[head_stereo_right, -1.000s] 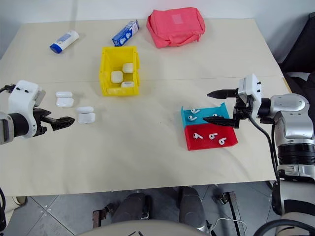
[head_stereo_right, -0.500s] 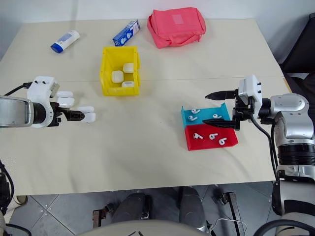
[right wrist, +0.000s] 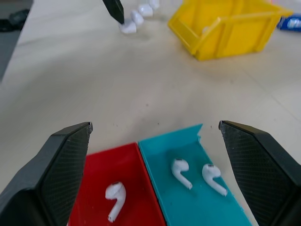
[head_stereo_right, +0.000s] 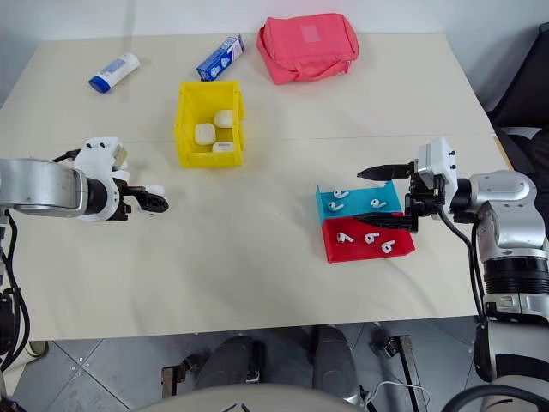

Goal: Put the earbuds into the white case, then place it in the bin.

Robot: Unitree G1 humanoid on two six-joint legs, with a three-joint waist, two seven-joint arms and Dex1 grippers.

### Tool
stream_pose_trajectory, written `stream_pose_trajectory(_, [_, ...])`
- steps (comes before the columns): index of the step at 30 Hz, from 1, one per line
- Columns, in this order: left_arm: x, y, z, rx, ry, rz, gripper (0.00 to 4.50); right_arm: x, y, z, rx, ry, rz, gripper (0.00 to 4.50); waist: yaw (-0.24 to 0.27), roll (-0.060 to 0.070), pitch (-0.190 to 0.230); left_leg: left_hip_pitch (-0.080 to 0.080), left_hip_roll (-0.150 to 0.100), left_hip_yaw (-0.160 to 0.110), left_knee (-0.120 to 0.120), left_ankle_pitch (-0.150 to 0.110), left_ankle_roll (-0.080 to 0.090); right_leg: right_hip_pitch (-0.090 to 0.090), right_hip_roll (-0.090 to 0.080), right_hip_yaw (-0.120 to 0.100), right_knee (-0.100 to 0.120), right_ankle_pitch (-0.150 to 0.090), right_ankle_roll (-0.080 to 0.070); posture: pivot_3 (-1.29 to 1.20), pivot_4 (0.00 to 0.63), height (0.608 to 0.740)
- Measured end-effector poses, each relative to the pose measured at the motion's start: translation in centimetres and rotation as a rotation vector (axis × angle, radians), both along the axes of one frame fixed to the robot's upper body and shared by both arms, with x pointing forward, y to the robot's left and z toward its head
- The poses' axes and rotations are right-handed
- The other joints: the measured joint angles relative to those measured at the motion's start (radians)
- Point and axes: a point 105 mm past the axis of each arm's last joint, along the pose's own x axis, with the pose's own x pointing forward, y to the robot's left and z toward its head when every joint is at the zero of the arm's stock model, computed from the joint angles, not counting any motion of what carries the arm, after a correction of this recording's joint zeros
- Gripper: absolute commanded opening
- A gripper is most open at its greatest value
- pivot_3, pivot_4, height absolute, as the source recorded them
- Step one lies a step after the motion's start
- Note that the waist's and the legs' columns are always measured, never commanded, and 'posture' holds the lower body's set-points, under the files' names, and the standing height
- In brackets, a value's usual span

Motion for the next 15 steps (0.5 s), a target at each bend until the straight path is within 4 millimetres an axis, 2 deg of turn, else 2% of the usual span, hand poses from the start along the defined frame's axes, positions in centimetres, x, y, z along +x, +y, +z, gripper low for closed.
stream_pose_trajectory(15, [0.9,-0.6,-1.1,0.003,0.02,0.091,4.44,-0.1,0.0,0.0,0.015,0.0,0.004,4.5,0.002,0.0,0.0,0.002,-0.005,0.001,0.0,0.0,0.0,0.0,0.004,-0.003,0.0,0.0,0.0,0.0,0.15,0.74])
